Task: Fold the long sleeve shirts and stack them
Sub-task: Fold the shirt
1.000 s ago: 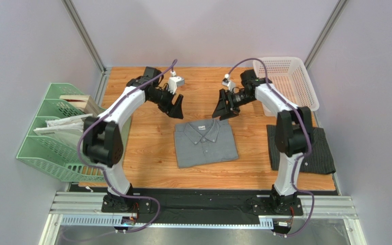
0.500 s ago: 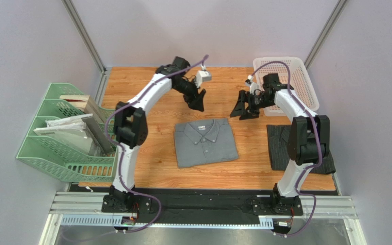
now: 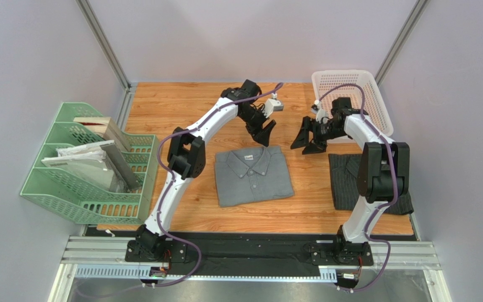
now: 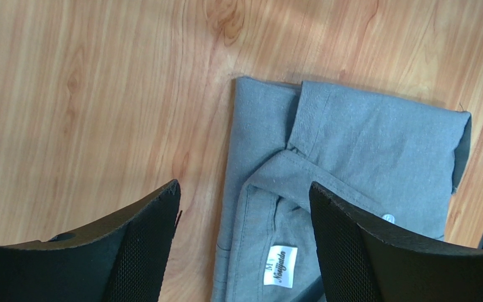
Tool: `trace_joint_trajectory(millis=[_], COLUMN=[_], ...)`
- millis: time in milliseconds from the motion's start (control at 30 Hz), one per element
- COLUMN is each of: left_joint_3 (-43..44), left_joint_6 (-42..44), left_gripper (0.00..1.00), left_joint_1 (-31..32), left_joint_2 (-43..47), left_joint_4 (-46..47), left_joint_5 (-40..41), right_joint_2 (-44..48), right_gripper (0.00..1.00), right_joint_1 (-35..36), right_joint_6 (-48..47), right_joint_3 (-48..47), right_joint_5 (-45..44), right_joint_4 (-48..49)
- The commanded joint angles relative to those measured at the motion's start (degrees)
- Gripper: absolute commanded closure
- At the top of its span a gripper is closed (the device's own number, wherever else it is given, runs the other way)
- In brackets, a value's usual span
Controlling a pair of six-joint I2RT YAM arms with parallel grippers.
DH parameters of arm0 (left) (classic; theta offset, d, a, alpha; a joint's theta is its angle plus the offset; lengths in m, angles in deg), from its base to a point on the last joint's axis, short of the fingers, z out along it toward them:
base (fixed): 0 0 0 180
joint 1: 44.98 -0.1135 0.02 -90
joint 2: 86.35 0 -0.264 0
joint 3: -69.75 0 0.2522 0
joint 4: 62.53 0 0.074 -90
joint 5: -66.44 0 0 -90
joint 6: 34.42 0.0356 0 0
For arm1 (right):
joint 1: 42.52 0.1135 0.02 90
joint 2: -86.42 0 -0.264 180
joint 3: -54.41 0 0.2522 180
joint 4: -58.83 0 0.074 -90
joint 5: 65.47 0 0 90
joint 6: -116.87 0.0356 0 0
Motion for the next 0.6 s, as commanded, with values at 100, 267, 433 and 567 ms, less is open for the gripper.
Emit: trace_joint_trajectory(millis=[100, 267, 433, 567], left_joint_3=[-1.1, -8.6, -17.0, -27.7], left_joint_6=[4.3, 7.3, 14.9, 18.7], left_gripper=[0.21, 0.28, 0.41, 0.45], left_joint_1=[2.6, 3.0, 3.1, 3.5], left_joint_2=[-1.1, 2.1, 6.5, 12.5], left_joint_4=[-10.2, -10.7, -14.1, -13.8], left_joint_5=[2.4, 4.2, 4.0, 3.0], right_joint_2=[-0.1, -0.9, -0.7, -0.5], right_gripper=[0.27, 0.29, 0.30, 0.31], right_joint_1=[-1.3, -1.3, -1.3, -1.3], right_joint_6=[-1.4, -1.3, -1.5, -1.4], right_joint_3=[0.1, 0.6, 1.2, 1.9], right_joint_5=[0.4, 1.3, 1.6, 2.1], right_joint_4=[-0.2, -0.2, -0.7, -1.3])
